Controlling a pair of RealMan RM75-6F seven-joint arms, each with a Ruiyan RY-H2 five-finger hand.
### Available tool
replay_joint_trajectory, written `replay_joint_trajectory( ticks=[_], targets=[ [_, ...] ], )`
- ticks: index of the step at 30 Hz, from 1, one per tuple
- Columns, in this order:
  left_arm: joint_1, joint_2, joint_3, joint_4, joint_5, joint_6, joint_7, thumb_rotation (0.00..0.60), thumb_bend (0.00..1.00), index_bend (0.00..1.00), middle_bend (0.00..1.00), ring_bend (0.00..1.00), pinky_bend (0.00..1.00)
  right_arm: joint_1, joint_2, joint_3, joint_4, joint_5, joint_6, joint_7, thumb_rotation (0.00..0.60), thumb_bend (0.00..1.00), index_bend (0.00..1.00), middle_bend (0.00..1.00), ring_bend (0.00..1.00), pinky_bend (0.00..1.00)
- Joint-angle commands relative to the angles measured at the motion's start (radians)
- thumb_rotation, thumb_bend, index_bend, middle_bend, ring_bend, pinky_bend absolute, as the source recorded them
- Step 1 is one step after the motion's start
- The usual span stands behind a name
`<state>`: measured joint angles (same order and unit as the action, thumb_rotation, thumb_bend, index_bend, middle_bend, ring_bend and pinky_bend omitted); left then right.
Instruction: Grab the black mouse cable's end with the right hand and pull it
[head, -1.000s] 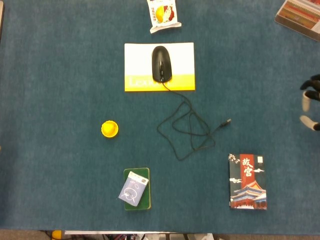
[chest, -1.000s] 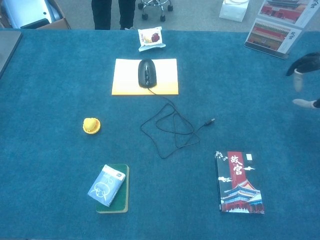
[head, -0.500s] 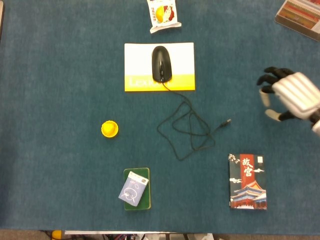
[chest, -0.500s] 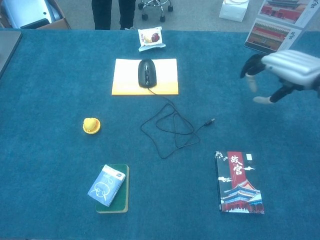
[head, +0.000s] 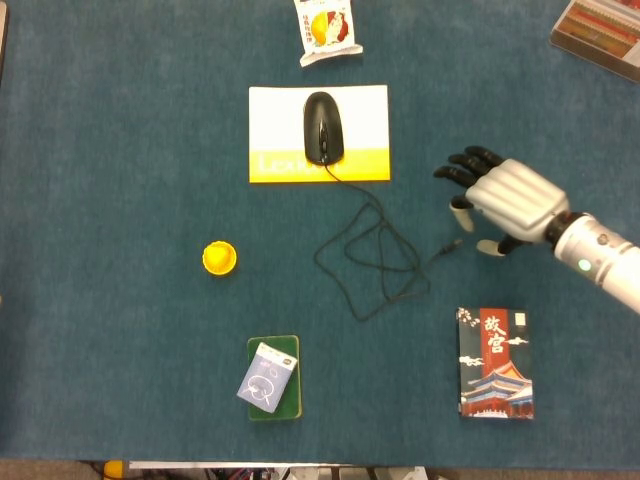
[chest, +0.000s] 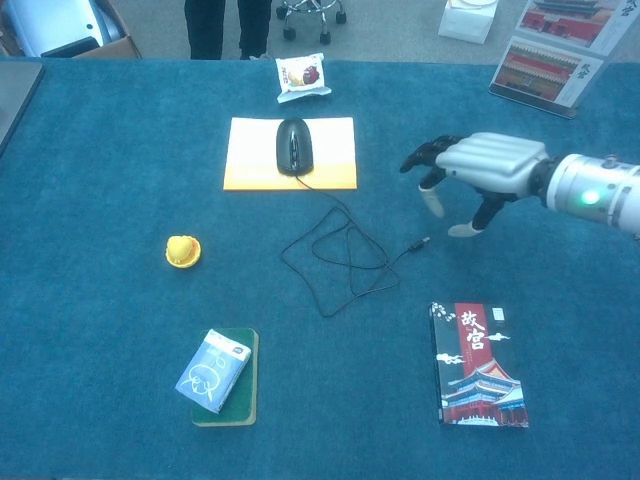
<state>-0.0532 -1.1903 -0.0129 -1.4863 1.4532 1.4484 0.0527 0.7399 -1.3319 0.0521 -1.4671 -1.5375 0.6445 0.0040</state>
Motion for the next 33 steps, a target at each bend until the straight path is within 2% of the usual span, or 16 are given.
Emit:
replay_joint_trajectory(
  ticks=[1,17,23,33],
  targets=[
    [-0.001,-0.004,0.000,0.008,-0.003,-0.006,-0.007,0.600,0.08,0.40,0.39,0.44,0.72,0.021,-0.005,-0.007,-0.003,0.005,-0.023,0.003,0.600,0.20,0.54,0.11,0.00,0.02],
    [0.005,-0.018,0.003,0.049,-0.009,-0.013,-0.048,0.600,0.08,0.40,0.39,0.44,0.72,0.084,-0.069,-0.032,0.045,0.059,-0.077,-0.094,0.592,0.24,0.52,0.05,0.00,0.00],
    [0.006,-0.022,0.003,0.057,-0.013,-0.019,-0.056,0.600,0.08,0.40,0.39,0.44,0.72,0.096,-0.083,-0.038,0.054,0.091,-0.086,-0.139,0.510,0.24,0.45,0.01,0.00,0.00],
    [0.008,-0.026,0.002,0.070,-0.016,-0.021,-0.071,0.600,0.08,0.40,0.39,0.44,0.72,0.093,-0.107,-0.049,0.072,0.123,-0.051,-0.219,0.494,0.23,0.43,0.00,0.00,0.00]
  ],
)
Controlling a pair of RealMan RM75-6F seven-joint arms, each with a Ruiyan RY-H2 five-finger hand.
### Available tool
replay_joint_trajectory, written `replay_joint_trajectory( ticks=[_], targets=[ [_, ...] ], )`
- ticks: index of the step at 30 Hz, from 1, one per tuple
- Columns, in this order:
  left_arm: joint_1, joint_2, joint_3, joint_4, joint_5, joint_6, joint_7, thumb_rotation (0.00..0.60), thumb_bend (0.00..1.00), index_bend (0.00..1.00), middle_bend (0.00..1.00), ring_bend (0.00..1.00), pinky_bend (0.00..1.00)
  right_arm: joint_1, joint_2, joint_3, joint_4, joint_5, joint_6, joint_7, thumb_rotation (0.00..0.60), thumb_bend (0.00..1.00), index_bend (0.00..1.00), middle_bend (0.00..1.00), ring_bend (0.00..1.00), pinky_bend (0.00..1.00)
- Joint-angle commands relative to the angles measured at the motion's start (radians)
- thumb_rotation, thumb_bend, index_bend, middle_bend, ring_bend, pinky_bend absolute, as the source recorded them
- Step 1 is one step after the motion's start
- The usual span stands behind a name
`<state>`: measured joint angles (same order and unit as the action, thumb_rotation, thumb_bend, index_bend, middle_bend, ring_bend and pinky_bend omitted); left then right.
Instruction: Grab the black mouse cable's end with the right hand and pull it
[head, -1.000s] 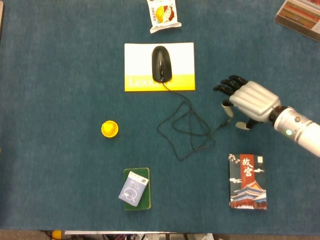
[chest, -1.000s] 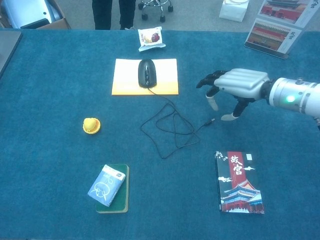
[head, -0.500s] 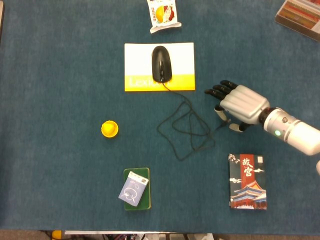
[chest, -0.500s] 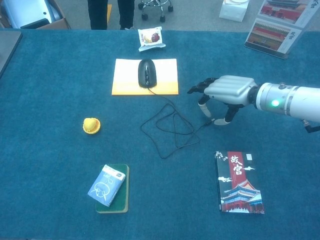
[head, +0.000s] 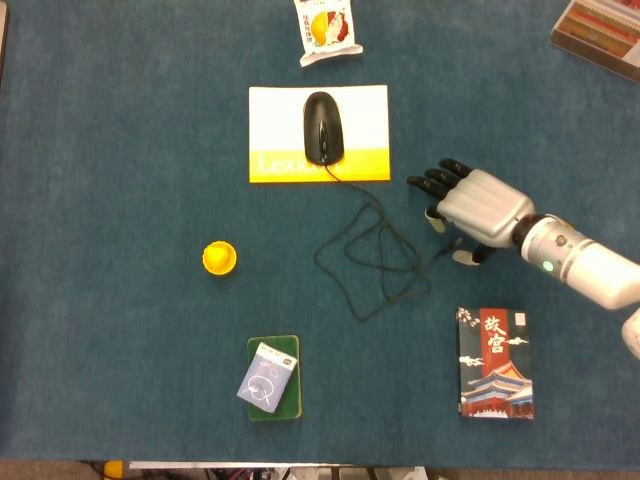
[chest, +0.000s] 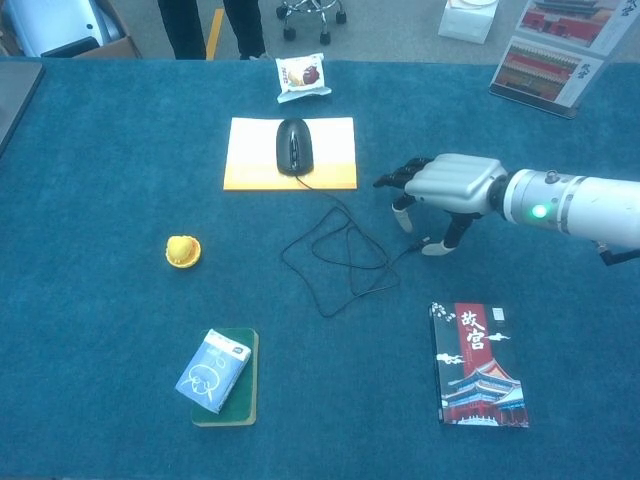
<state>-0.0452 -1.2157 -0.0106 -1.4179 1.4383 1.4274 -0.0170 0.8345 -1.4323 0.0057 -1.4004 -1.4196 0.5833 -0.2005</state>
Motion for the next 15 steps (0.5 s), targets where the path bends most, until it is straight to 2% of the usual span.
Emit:
replay_joint_trajectory(
  ticks=[1,15],
  targets=[
    [0.001,-0.001,0.000,0.003,-0.001,0.000,-0.003,0.600,0.08,0.40,0.39,0.44,0.72,-0.002,-0.010,-0.004,0.007,0.006,0.015,-0.023,0.494,0.24,0.43,0.00,0.00,0.00],
    [0.005,-0.001,0.000,0.010,0.001,0.003,-0.018,0.600,0.08,0.40,0.39,0.44,0.72,0.000,-0.024,-0.025,0.006,0.011,0.035,-0.064,0.498,0.26,0.44,0.00,0.00,0.00]
  ],
)
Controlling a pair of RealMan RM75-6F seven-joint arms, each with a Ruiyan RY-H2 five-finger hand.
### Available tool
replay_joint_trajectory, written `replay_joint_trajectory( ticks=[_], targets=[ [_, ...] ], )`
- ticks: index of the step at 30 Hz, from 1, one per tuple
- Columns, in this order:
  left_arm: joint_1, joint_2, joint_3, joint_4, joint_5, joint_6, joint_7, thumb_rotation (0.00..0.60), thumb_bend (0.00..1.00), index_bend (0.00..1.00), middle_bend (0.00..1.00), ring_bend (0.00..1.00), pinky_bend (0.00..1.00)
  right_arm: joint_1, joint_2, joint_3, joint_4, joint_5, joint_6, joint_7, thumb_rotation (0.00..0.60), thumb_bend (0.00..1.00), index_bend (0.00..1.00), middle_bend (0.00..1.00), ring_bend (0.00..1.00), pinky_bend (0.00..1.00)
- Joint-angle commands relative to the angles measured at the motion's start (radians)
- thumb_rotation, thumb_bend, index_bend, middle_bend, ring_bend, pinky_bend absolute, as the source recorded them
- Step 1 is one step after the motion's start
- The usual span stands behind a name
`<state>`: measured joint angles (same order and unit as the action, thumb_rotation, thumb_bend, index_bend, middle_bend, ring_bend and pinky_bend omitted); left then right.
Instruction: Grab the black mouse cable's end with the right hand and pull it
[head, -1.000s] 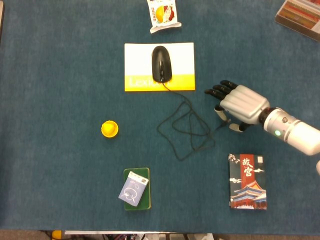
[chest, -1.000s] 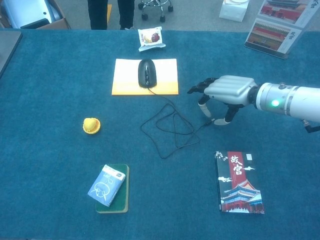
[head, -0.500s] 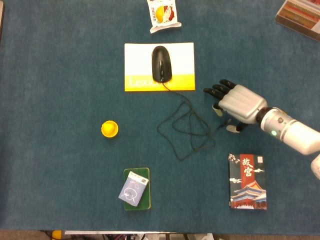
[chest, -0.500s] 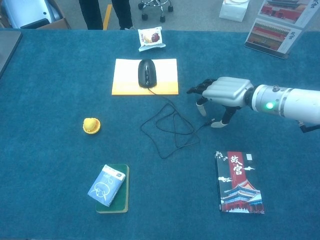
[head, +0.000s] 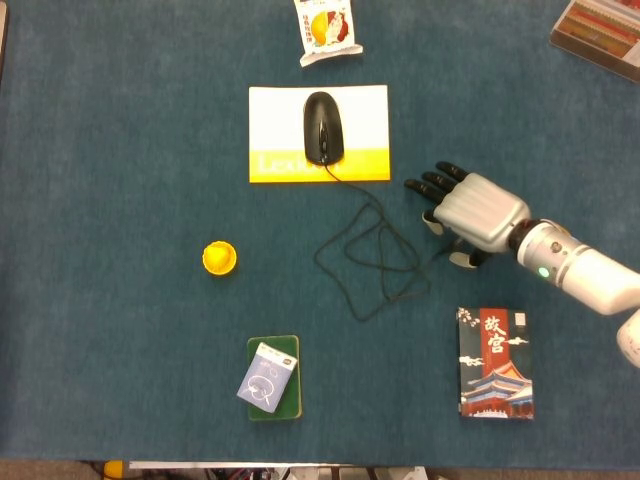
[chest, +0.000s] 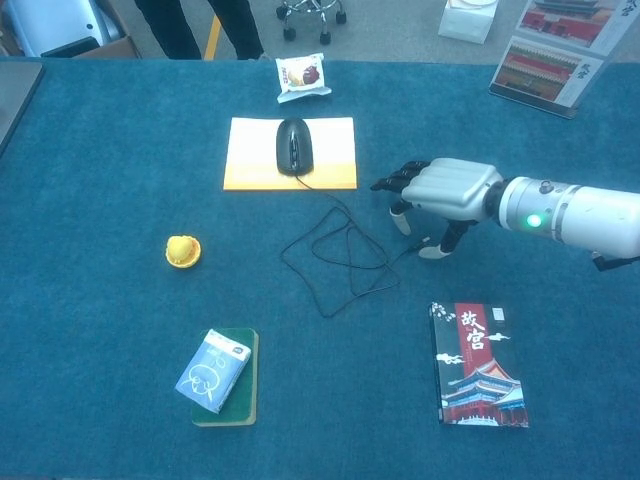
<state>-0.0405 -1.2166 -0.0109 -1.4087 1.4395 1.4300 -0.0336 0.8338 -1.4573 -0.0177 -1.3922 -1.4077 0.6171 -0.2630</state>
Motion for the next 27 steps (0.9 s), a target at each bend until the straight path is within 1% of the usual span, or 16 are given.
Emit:
replay_joint_trajectory(
  ticks=[1,4,6,7,24,27],
  targets=[
    [0.000,0.000,0.000,0.001,0.000,0.000,-0.002,0.600,0.08,0.40,0.39,0.44,0.72,0.000,0.001,-0.003,-0.004,-0.001,0.003,-0.003,0.508,0.26,0.45,0.00,0.00,0.00],
    [0.000,0.001,-0.001,0.000,0.001,0.002,-0.002,0.600,0.08,0.40,0.39,0.44,0.72,0.000,0.002,-0.007,-0.007,-0.004,0.008,-0.008,0.567,0.28,0.47,0.00,0.00,0.00],
    [0.001,0.001,-0.001,-0.001,0.002,0.003,-0.002,0.600,0.08,0.40,0.39,0.44,0.72,0.000,0.002,-0.010,-0.010,-0.005,0.011,-0.010,0.595,0.28,0.49,0.00,0.00,0.00],
    [0.001,0.001,-0.002,-0.002,0.002,0.004,-0.002,0.600,0.08,0.40,0.39,0.44,0.72,0.000,0.002,-0.011,-0.010,-0.006,0.013,-0.012,0.599,0.28,0.50,0.00,0.00,0.00],
    [0.004,0.000,-0.002,0.002,0.002,0.005,-0.009,0.600,0.08,0.40,0.39,0.44,0.72,-0.008,-0.008,-0.033,-0.004,-0.023,0.035,-0.020,0.600,0.28,0.52,0.00,0.00,0.00],
    [0.005,0.000,-0.002,0.003,0.002,0.004,-0.010,0.600,0.08,0.40,0.39,0.44,0.72,-0.011,-0.012,-0.037,0.000,-0.029,0.042,-0.019,0.600,0.28,0.54,0.00,0.00,0.00]
  ],
)
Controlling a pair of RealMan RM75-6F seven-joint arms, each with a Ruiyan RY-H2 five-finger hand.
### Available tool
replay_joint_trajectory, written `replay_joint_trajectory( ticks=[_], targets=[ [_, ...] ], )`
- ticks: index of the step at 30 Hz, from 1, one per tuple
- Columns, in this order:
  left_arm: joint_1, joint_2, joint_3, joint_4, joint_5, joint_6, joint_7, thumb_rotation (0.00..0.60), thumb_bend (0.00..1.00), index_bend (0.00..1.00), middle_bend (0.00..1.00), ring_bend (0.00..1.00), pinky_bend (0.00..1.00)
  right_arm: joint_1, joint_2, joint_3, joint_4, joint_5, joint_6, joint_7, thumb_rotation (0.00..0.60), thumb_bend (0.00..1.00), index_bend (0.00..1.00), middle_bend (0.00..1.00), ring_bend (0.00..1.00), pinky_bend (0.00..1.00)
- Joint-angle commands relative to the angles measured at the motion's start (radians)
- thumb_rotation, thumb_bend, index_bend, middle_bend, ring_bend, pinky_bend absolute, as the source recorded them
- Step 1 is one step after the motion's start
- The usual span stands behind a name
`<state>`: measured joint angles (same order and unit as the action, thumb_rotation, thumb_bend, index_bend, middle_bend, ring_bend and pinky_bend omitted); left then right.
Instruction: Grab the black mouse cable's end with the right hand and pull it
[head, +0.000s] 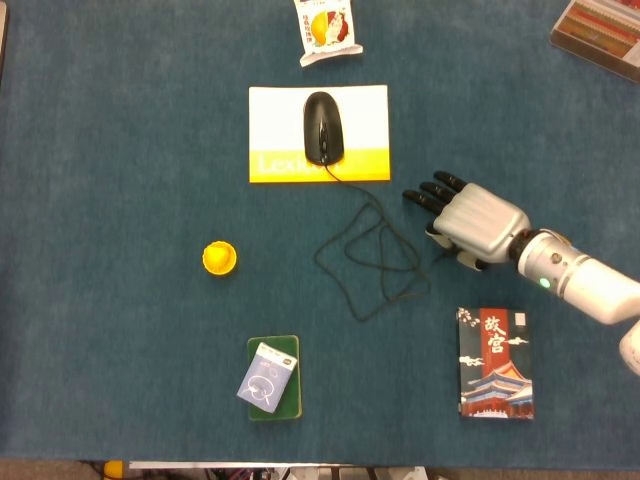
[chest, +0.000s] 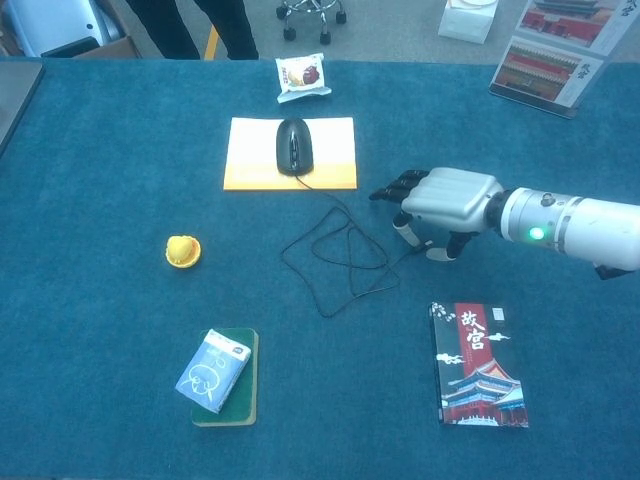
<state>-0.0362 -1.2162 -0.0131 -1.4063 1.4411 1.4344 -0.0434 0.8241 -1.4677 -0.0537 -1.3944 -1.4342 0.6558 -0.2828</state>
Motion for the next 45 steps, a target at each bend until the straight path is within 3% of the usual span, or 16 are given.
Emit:
replay_joint_trajectory(
  ticks=[1,20,30,36,45],
  targets=[
    [0.001,0.000,0.000,0.001,0.000,0.001,-0.001,0.600,0.08,0.40,0.39,0.44,0.72,-0.003,-0.004,-0.002,0.004,-0.005,0.008,0.003,0.600,0.28,0.55,0.00,0.00,0.00],
    [-0.001,-0.002,-0.003,-0.001,0.000,-0.001,0.001,0.600,0.08,0.40,0.39,0.44,0.72,-0.064,0.042,0.008,-0.026,-0.054,0.163,0.022,0.600,0.29,0.66,0.00,0.00,0.00],
    [-0.005,0.006,-0.008,-0.017,0.006,0.007,0.011,0.600,0.08,0.40,0.39,0.44,0.72,-0.099,0.084,0.082,-0.041,-0.051,0.302,0.025,0.600,0.29,0.67,0.00,0.00,0.00],
    [-0.017,0.010,-0.012,-0.026,0.010,-0.004,0.016,0.600,0.08,0.40,0.39,0.44,0.72,-0.117,0.136,0.119,-0.098,-0.064,0.381,0.010,0.600,0.29,0.67,0.01,0.00,0.00],
    [-0.041,0.017,-0.023,-0.062,0.024,-0.006,0.041,0.600,0.08,0.40,0.39,0.44,0.72,-0.161,0.235,0.124,-0.226,-0.076,0.448,-0.055,0.600,0.29,0.67,0.01,0.00,0.00]
  ],
)
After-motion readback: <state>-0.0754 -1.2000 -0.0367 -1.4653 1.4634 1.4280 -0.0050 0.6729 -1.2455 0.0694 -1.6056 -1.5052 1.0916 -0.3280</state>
